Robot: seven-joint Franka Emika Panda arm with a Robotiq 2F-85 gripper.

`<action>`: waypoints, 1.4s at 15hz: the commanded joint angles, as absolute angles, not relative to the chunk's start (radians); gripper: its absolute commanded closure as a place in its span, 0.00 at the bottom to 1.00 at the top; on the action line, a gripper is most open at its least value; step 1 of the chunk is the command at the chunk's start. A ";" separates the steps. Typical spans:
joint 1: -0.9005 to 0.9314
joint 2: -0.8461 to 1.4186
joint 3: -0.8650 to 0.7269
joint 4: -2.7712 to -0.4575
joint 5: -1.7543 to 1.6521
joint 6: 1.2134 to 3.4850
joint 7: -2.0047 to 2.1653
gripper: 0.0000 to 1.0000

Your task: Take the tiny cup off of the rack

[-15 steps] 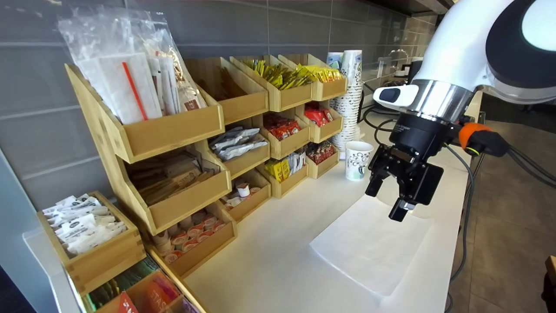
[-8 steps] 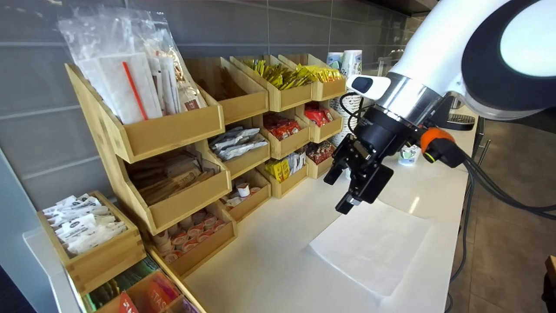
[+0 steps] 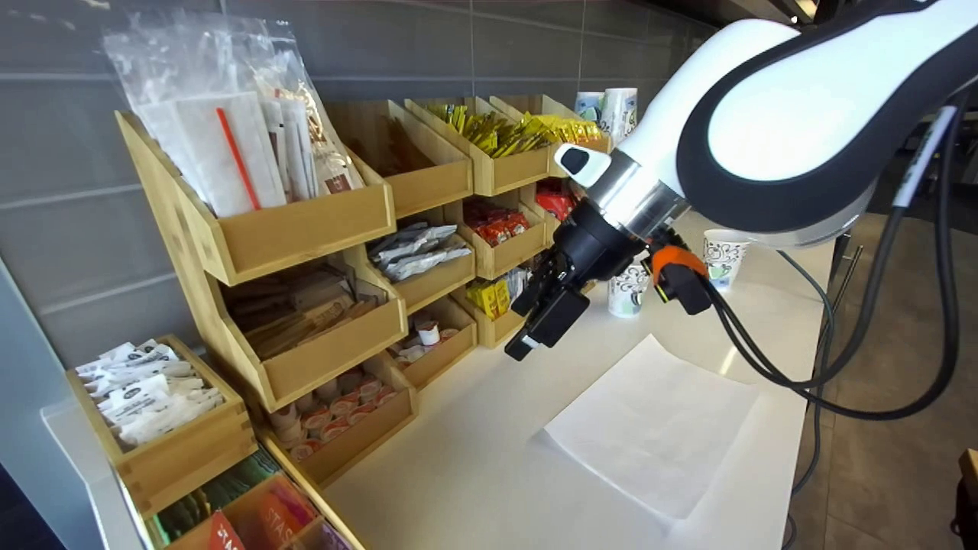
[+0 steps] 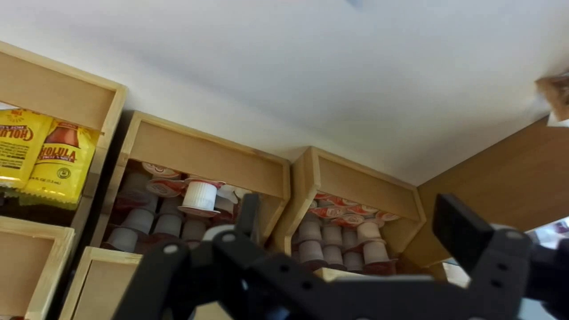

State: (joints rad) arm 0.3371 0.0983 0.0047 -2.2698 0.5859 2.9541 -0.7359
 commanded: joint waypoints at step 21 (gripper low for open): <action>0.281 0.570 0.025 -1.797 0.670 3.096 -0.683 0.05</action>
